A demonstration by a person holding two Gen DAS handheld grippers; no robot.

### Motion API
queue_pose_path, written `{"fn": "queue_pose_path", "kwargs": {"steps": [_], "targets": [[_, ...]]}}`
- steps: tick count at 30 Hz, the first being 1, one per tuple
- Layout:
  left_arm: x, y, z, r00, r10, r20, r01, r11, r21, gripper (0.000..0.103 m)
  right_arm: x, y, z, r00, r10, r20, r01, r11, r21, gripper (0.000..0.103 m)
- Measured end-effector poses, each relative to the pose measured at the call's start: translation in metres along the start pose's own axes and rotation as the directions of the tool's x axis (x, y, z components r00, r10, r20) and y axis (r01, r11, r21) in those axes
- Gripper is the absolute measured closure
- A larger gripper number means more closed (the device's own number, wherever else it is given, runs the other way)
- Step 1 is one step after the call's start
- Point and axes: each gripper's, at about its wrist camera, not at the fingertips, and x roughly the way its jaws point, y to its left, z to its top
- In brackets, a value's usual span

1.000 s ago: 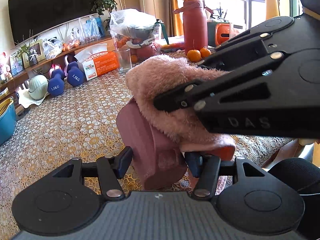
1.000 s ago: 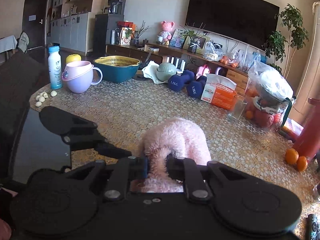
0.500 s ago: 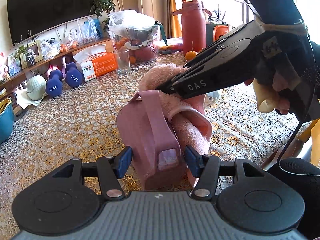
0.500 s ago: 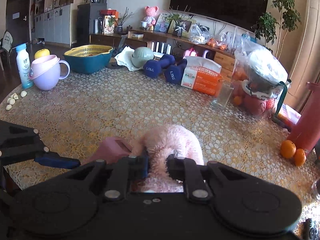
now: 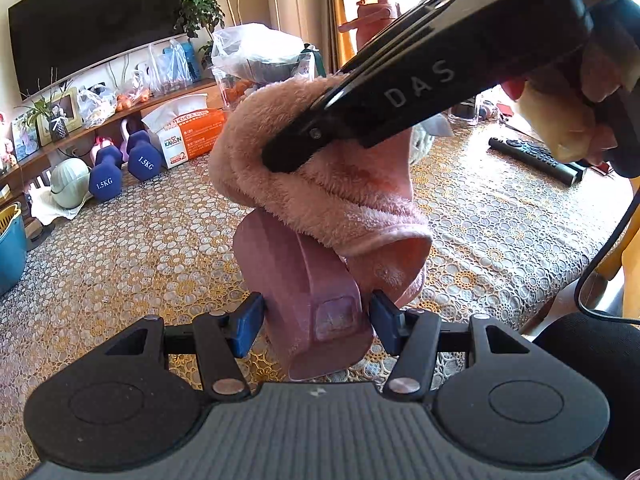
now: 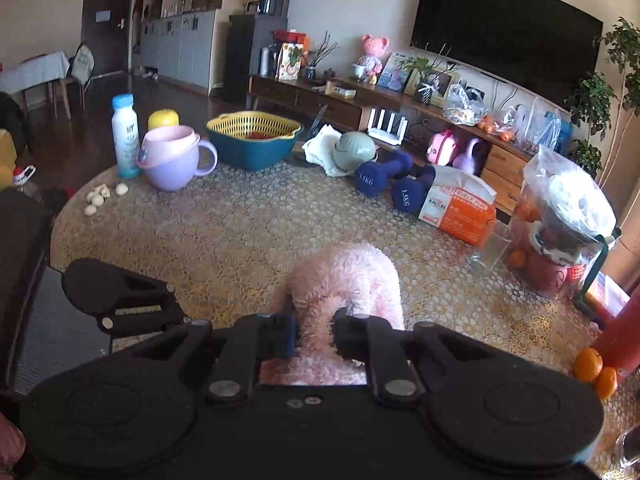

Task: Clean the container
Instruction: 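Rub the pink towel down the cup's side with the right tool, then lift, then press the towel back onto the cup and wipe its side with the right tool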

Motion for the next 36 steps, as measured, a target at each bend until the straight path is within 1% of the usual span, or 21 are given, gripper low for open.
{"fn": "queue_pose_path", "kwargs": {"steps": [5, 10, 12, 15, 20, 23, 25, 26, 27, 29, 31, 34, 36], "targets": [[0.0, 0.004, 0.0, 1.0, -0.01, 0.0, 0.01, 1.0, -0.009, 0.046, 0.018, -0.015, 0.007, 0.999, 0.041, -0.031, -0.04, 0.999, 0.032, 0.089], [0.0, 0.005, -0.001, 1.0, -0.02, 0.0, 0.02, 1.0, -0.013, 0.046, 0.037, -0.034, 0.008, 0.993, 0.076, -0.087, -0.071, 0.996, 0.056, 0.089], [0.0, 0.006, -0.001, 1.0, -0.023, 0.002, 0.023, 1.0, -0.015, 0.046, 0.044, -0.036, 0.006, 0.992, 0.067, -0.107, -0.063, 0.997, 0.043, 0.089], [0.0, 0.007, -0.002, 1.0, -0.024, 0.007, 0.024, 1.0, -0.02, 0.046, 0.05, -0.041, -0.001, 0.992, 0.054, -0.112, -0.047, 0.997, 0.067, 0.089], [-0.001, 0.008, -0.004, 1.0, -0.029, 0.007, 0.03, 0.998, -0.054, 0.046, 0.059, -0.045, -0.025, 0.988, -0.023, -0.155, 0.037, 0.995, 0.088, 0.09], [-0.002, 0.008, -0.007, 0.999, -0.036, -0.001, 0.036, 0.997, -0.072, 0.046, 0.053, -0.045, -0.042, 0.983, -0.051, -0.178, 0.067, 0.994, 0.085, 0.091], [-0.004, 0.01, -0.008, 0.999, -0.041, 0.0, 0.041, 0.995, -0.094, 0.046, 0.04, -0.046, -0.048, 0.983, -0.074, -0.169, 0.092, 0.99, 0.102, 0.091], [-0.005, 0.01, -0.008, 0.999, -0.039, 0.002, 0.039, 0.994, -0.103, 0.042, 0.031, -0.047, -0.049, 0.985, -0.08, -0.155, 0.098, 0.989, 0.114, 0.091], [-0.005, 0.011, -0.008, 0.999, -0.04, 0.002, 0.04, 0.993, -0.109, 0.036, 0.02, -0.048, -0.048, 0.987, -0.084, -0.134, 0.101, 0.987, 0.124, 0.091], [-0.005, 0.012, -0.007, 0.999, -0.043, 0.003, 0.043, 0.992, -0.119, 0.031, -0.002, -0.048, -0.04, 0.992, -0.097, -0.084, 0.107, 0.987, 0.124, 0.091], [-0.002, 0.013, -0.008, 0.999, -0.045, -0.006, 0.044, 0.991, -0.13, 0.031, -0.024, -0.043, -0.025, 0.995, -0.097, -0.025, 0.099, 0.989, 0.107, 0.091], [0.001, 0.015, -0.008, 0.999, -0.039, -0.019, 0.036, 0.989, -0.147, 0.031, -0.041, -0.033, -0.005, 0.995, -0.088, 0.035, 0.086, 0.994, 0.065, 0.091], [-0.002, 0.014, -0.009, 1.0, -0.001, -0.007, 0.001, 0.99, -0.14, 0.032, -0.042, -0.024, 0.006, 0.997, -0.062, 0.052, 0.06, 0.998, 0.036, 0.091]]}}
